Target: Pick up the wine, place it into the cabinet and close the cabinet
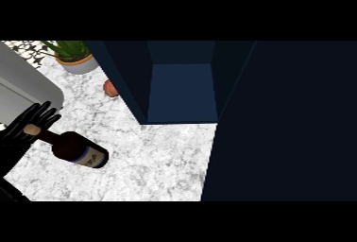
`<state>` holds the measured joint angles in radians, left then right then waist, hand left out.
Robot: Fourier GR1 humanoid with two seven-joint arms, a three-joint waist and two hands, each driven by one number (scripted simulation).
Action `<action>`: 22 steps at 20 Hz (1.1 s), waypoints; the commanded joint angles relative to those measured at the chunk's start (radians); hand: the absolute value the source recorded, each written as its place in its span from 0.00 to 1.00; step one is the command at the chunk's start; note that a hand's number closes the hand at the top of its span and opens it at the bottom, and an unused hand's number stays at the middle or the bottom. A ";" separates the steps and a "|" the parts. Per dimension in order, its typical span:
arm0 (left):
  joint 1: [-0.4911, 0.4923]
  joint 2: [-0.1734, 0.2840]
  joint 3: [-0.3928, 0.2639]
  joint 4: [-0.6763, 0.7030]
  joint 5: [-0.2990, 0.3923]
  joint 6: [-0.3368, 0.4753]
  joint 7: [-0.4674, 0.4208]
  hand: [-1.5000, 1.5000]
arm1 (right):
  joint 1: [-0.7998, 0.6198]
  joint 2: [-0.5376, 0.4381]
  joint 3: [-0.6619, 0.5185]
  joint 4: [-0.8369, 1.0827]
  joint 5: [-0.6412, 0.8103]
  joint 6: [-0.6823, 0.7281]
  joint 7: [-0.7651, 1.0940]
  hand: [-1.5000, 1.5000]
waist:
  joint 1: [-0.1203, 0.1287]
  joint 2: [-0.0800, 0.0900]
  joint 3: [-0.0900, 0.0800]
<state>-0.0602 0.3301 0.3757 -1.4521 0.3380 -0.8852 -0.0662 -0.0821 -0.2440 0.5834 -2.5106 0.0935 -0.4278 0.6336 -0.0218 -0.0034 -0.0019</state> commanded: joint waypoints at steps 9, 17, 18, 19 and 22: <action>-0.048 -0.036 -0.050 0.262 -0.311 0.039 -0.309 0.00 | 0.016 -0.050 0.055 -0.191 0.127 -0.059 0.080 0.00 | -0.004 0.000 -0.001; -0.119 0.000 -0.097 0.498 -0.418 0.096 -0.507 0.00 | -0.007 -0.085 0.064 -0.186 0.109 -0.076 0.074 0.00 | -0.023 0.001 -0.002; -0.133 0.033 -0.078 0.514 -0.368 0.047 -0.473 0.00 | -0.014 -0.082 0.060 -0.179 0.114 -0.081 0.088 0.00 | -0.007 0.000 -0.001; -0.144 0.026 -0.106 0.556 -0.404 0.061 -0.502 0.00 | -0.051 -0.055 0.090 -0.130 0.150 -0.106 0.090 0.00 | -0.014 0.001 -0.003; -0.151 0.029 -0.122 0.566 -0.362 0.016 -0.461 0.00 | -0.043 -0.088 0.043 -0.148 0.106 -0.096 0.045 0.00 | -0.007 0.000 0.000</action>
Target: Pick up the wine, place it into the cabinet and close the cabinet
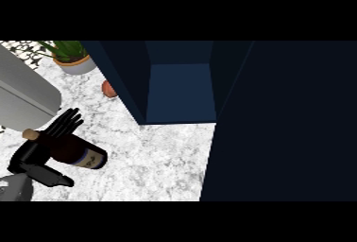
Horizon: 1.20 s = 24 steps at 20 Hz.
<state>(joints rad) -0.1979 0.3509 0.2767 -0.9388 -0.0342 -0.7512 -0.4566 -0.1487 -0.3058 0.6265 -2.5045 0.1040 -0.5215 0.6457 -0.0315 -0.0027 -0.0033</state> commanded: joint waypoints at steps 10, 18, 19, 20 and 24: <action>-0.031 0.005 -0.125 0.242 -0.069 -0.078 -0.266 0.00 | 0.047 -0.053 0.019 -0.112 0.055 -0.021 -0.019 0.00 | 0.002 0.003 0.000; -0.080 -0.006 -0.127 0.270 0.003 -0.068 -0.270 0.00 | 0.034 -0.099 0.003 -0.130 0.046 -0.032 -0.001 0.00 | 0.008 0.001 0.001; -0.131 -0.021 -0.117 0.324 0.022 -0.069 -0.247 1.00 | 0.040 -0.088 0.031 -0.115 0.046 -0.036 -0.039 0.00 | -0.005 0.003 0.000; -0.095 -0.017 -0.143 0.307 0.001 -0.076 -0.293 1.00 | 0.072 -0.096 0.036 -0.110 0.054 -0.045 -0.046 0.00 | 0.000 0.002 0.000; -0.099 -0.014 -0.152 0.319 0.006 -0.045 -0.318 1.00 | 0.114 -0.132 0.052 -0.165 0.062 -0.052 -0.061 0.00 | -0.008 0.000 0.000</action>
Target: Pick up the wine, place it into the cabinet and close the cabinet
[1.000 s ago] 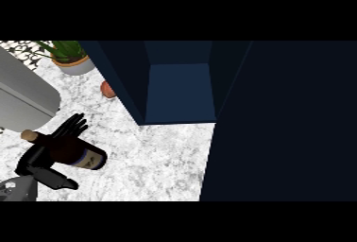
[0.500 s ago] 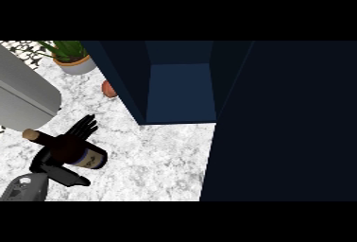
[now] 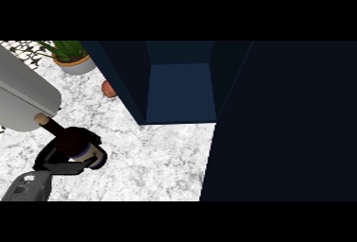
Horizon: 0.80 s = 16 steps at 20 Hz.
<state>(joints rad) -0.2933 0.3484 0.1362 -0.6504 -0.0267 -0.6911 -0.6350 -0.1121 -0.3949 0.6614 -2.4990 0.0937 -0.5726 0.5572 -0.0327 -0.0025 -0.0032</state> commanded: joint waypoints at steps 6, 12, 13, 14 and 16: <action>0.006 -0.027 -0.020 0.006 0.005 0.003 -0.194 1.00 | 0.092 -0.060 0.011 -0.164 0.042 -0.001 0.002 0.00 | 0.010 0.000 0.002; 0.157 -0.219 0.047 -0.070 0.061 0.374 -0.196 1.00 | 0.069 -0.077 -0.001 -0.167 0.032 -0.033 0.042 0.00 | 0.024 -0.008 0.002; 0.141 -0.228 0.049 -0.067 0.066 0.388 -0.178 1.00 | 0.065 -0.068 0.014 -0.174 0.059 -0.043 0.041 0.00 | 0.019 -0.006 0.002; 0.161 -0.246 0.033 -0.102 0.062 0.393 -0.195 1.00 | 0.077 -0.059 0.045 -0.153 0.088 -0.050 0.016 0.00 | 0.022 -0.005 0.002; 0.164 -0.224 0.030 -0.127 0.072 0.356 -0.192 1.00 | 0.118 -0.103 0.010 -0.228 0.074 -0.042 0.033 0.00 | 0.017 -0.004 0.003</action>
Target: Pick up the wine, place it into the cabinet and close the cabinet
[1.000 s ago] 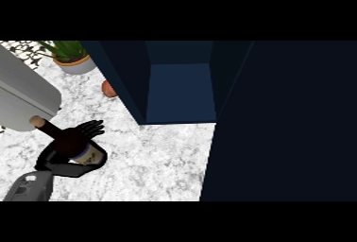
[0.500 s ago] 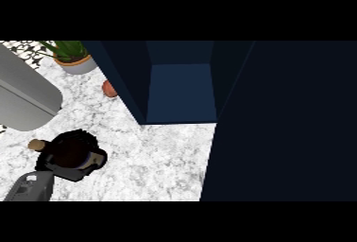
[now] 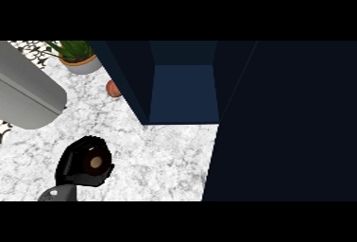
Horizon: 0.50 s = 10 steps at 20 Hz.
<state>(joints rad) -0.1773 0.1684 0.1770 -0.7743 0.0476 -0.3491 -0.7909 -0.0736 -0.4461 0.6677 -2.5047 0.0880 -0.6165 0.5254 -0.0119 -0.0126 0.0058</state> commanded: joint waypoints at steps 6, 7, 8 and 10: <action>0.108 -0.127 -0.088 -0.176 0.028 -0.019 0.093 1.00 | 0.029 -0.019 0.002 -0.129 0.074 -0.012 0.051 0.00 | 0.008 0.007 -0.006; 0.156 -0.144 -0.113 -0.285 0.038 -0.019 0.144 1.00 | 0.052 -0.062 -0.056 -0.168 0.012 0.012 0.035 0.00 | 0.013 0.005 -0.004; 0.142 -0.145 -0.106 -0.288 0.041 0.004 0.162 1.00 | 0.067 -0.048 0.010 -0.197 0.070 -0.005 0.042 0.00 | 0.006 0.004 -0.005; 0.181 -0.156 -0.119 -0.372 0.061 0.002 0.213 1.00 | 0.129 -0.098 -0.003 -0.240 0.048 0.007 0.016 0.00 | 0.002 0.003 -0.005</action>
<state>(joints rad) -0.0429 0.0542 0.0880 -1.0290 0.0849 -0.3557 -0.6571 -0.0341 -0.4836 0.6613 -2.5083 0.0866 -0.6206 0.4789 -0.0063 -0.0091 0.0019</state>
